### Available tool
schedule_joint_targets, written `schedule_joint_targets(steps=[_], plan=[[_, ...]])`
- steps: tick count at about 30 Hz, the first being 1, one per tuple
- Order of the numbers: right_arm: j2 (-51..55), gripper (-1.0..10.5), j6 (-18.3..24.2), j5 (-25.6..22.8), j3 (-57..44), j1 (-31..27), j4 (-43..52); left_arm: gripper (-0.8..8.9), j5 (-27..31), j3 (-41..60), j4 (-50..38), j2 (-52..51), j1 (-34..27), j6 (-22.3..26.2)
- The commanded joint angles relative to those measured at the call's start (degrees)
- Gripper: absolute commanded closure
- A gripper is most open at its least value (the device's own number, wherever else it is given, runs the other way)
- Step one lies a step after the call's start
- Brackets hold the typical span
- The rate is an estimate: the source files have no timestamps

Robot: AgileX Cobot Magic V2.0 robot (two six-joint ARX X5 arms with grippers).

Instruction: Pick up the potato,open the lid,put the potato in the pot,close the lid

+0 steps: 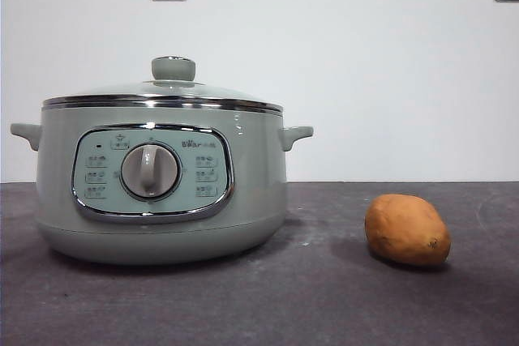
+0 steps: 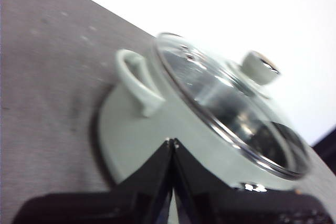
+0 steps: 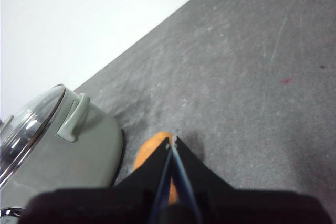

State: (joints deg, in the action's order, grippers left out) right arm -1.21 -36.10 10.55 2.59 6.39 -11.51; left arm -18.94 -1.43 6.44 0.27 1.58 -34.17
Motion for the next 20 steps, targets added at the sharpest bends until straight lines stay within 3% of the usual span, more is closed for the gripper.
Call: schedule_joint_targets(steps=[1, 4, 12, 20], plan=[[-1.29, 9.6, 0.15, 0.57, 2.86, 0.04, 0.11, 8.19, -2.14, -2.21, -0.28, -0.02, -0.11, -0.04], [-3.78, 9.6, 2.29, 2.86, 6.12, 0.04, -0.59, 8.19, -4.5, -4.85, -0.37, 0.39, -0.11, 0.59], [-14.38, 9.6, 10.23, 9.22, 17.84, 0.04, -5.14, 8.19, -7.04, -15.5, 4.81, 5.44, -0.11, 8.59], [-27.12, 9.5, 19.56, 10.6, 32.94, 0.04, -15.85, 8.19, -7.02, -30.16, 17.55, 17.42, -0.11, 24.11]])
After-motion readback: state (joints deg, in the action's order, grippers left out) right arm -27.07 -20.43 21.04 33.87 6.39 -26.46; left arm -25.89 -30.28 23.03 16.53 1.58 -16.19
